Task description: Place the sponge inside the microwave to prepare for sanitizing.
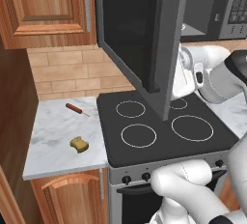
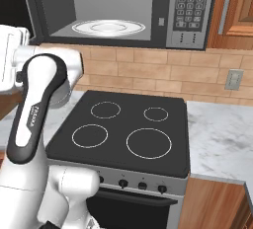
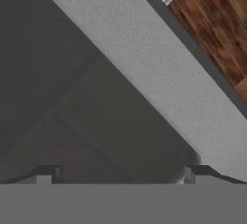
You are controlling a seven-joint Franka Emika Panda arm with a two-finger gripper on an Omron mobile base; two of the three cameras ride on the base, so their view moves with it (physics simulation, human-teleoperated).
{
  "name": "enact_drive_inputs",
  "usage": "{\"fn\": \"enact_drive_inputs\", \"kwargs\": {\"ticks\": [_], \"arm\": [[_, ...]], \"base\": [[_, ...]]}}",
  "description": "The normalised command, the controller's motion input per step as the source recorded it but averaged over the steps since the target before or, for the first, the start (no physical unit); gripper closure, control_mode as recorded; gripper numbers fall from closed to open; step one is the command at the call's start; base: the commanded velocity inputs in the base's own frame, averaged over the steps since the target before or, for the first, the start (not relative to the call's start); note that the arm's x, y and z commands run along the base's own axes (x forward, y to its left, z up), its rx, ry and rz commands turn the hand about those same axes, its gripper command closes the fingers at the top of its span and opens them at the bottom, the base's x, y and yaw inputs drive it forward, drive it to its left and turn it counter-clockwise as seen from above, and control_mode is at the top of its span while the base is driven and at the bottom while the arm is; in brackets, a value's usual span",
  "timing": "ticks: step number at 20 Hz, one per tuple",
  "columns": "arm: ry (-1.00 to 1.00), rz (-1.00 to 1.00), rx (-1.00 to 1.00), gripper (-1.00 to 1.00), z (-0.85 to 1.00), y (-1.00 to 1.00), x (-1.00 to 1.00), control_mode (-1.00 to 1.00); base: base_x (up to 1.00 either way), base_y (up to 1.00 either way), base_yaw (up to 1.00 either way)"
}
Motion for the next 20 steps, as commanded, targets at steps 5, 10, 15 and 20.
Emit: {"fn": "enact_drive_inputs", "kwargs": {"ticks": [5, 10, 15, 20], "arm": [[0.00, -0.12, 0.00, -1.00, 0.00, 0.52, -0.34, -1.00], [0.00, -0.11, -0.01, -1.00, 0.00, 0.23, -0.30, -1.00], [0.02, -0.15, -0.09, -1.00, 0.00, 0.13, -0.16, -1.00], [0.08, -0.12, -0.08, -1.00, -0.06, -0.60, 0.11, -1.00]], "base": [[0.00, 0.00, 0.00], [0.00, 0.00, 0.00], [0.00, 0.00, 0.00], [0.00, 0.00, 0.00]]}}
